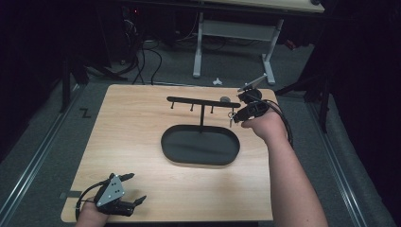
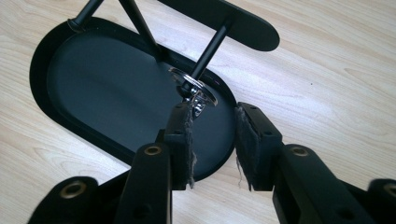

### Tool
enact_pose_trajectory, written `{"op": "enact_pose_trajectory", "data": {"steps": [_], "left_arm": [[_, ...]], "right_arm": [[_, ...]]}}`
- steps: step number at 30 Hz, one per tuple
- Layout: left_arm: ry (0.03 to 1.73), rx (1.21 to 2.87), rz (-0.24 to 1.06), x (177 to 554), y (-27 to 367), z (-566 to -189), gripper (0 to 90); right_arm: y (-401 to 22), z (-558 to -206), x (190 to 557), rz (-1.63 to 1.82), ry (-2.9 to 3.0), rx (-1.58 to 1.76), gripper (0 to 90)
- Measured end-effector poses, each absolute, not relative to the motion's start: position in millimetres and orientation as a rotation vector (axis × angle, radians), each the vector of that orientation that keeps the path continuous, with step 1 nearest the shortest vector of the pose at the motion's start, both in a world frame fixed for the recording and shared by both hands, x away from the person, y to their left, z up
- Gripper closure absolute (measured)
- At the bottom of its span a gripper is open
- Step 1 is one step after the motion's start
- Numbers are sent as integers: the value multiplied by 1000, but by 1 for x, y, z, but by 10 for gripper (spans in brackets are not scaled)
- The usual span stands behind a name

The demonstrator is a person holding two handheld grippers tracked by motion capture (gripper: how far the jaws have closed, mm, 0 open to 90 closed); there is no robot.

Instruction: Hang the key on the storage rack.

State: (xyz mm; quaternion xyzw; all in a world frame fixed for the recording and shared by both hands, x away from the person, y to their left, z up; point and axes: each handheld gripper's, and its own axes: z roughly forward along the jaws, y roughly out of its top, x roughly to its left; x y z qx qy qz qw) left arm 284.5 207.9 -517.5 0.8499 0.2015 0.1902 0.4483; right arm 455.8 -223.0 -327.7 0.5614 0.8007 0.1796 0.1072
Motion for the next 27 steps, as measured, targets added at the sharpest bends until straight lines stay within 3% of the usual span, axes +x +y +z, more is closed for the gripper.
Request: {"op": "enact_pose_trajectory", "data": {"steps": [8, 21, 27], "left_arm": [[498, 2099, 473, 284, 207, -518, 153], [496, 2098, 474, 284, 206, -518, 153], [496, 2101, 470, 285, 206, -518, 153]], "right_arm": [[-221, -329, 455, 521, 2354, 1669, 565], [-221, -337, 450, 523, 2316, 1690, 312], [-224, -345, 444, 513, 2299, 1696, 236]]}}
